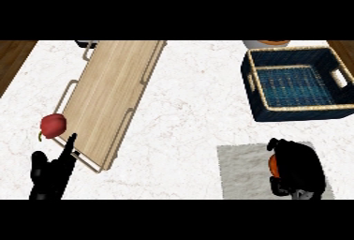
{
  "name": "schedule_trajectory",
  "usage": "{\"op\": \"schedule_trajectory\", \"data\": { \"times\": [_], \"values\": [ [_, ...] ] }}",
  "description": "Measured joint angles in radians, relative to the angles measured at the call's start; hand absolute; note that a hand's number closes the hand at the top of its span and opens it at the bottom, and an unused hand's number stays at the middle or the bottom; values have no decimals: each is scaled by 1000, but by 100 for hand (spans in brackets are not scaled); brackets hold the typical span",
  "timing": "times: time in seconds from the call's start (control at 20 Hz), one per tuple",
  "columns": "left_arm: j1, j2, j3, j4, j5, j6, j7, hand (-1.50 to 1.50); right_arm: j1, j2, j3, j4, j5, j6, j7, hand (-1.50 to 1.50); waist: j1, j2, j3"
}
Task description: Pick the tomato from the placemat and place it in the basket
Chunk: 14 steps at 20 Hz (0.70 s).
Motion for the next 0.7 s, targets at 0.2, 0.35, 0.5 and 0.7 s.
{"op": "schedule_trajectory", "data": {
  "times": [0.2, 0.35, 0.5, 0.7],
  "values": [
    [-1, -5, 4, -3, -10, 4, 7, 0, 0, -30, 22, 22, 46, -35, -39, 150, 1, -2, -3],
    [-1, -1, 12, -11, -3, -9, 20, 0, 2, -37, 31, 40, 74, -65, -59, 150, 1, -2, -8],
    [1, -10, 12, -15, -13, -3, 23, 0, -5, -18, 55, 19, 78, -43, -65, 150, 2, -1, -7],
    [-6, -8, 18, -11, -5, -15, 26, 0, -62, 113, 175, 6, 56, 40, -48, 150, 9, 4, -7]
  ]
}}
